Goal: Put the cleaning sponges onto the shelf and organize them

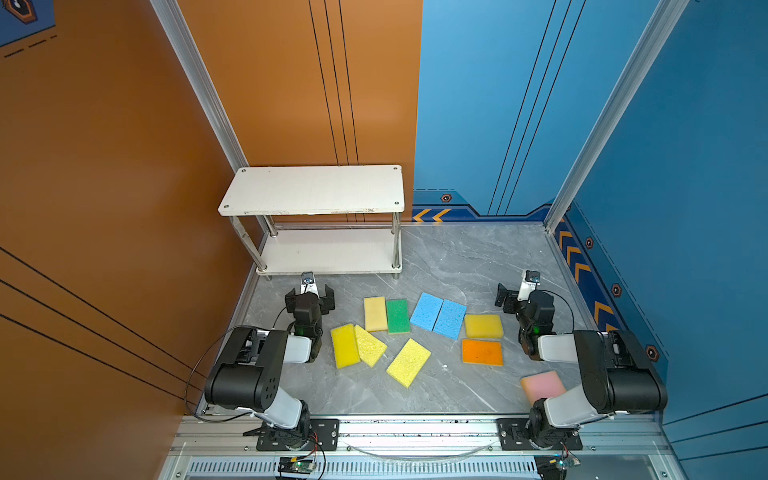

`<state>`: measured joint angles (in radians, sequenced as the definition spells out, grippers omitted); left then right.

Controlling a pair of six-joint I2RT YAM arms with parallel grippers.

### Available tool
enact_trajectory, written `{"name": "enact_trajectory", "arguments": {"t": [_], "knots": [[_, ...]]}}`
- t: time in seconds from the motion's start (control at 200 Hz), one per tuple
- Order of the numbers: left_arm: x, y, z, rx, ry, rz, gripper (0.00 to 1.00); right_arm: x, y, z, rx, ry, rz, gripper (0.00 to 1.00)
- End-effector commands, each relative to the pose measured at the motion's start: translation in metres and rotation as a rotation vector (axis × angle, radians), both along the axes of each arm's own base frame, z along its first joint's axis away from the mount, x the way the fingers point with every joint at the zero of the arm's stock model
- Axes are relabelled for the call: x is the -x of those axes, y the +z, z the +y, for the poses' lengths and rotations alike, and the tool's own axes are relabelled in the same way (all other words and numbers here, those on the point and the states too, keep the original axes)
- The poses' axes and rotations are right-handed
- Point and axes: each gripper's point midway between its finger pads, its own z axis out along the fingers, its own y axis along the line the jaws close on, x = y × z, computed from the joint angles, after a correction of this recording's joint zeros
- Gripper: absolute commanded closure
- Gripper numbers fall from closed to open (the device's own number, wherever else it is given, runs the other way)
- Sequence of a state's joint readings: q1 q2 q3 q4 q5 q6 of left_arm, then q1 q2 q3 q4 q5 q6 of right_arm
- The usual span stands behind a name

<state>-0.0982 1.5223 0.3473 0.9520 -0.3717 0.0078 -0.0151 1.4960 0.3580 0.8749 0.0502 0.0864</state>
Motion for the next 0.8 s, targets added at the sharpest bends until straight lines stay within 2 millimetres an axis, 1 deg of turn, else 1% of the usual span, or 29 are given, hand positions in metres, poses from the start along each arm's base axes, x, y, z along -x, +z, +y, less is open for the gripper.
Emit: {"name": "enact_trajectory", "arguments": {"t": [0.0,0.095,0.15,0.23,0.31,0.385,0.47,0.541,0.571,0.716,0.791], "knots": [[0.003,0.015,0.006,-0.025,0.048,-0.016,0.02,-0.002,0.016,-0.015,-0.007,-0.086,0.013,0.0],[0.004,0.026,0.007,-0.041,0.066,-0.008,0.02,-0.001,0.026,-0.023,-0.016,-0.147,0.073,0.0],[0.004,0.033,0.007,-0.051,0.075,-0.009,0.02,-0.003,0.033,-0.031,-0.076,-0.202,0.124,0.0],[0.004,0.044,0.003,-0.071,0.072,-0.011,0.02,-0.005,0.04,-0.032,-0.162,-0.223,0.185,0.0],[0.002,0.055,-0.001,-0.048,0.08,0.006,0.02,-0.007,0.049,-0.027,-0.233,-0.226,0.233,0.0],[-0.002,0.065,-0.01,-0.017,0.06,0.046,0.02,-0.006,0.056,-0.014,-0.304,-0.187,0.265,0.0],[-0.002,0.078,-0.027,-0.008,0.027,0.068,0.02,-0.001,0.062,0.0,-0.381,-0.145,0.314,0.0],[0.002,0.083,-0.045,0.031,-0.017,0.101,0.02,0.006,0.065,0.02,-0.452,-0.066,0.364,0.01],[0.002,0.086,-0.054,0.046,-0.043,0.115,0.02,0.01,0.066,0.025,-0.467,-0.06,0.394,0.0],[0.012,0.094,-0.103,0.089,-0.174,0.203,0.02,0.039,0.06,0.047,-0.506,-0.03,0.553,0.0],[0.022,0.092,-0.124,0.141,-0.239,0.261,0.02,0.06,0.058,0.054,-0.502,-0.017,0.627,0.0]]}}
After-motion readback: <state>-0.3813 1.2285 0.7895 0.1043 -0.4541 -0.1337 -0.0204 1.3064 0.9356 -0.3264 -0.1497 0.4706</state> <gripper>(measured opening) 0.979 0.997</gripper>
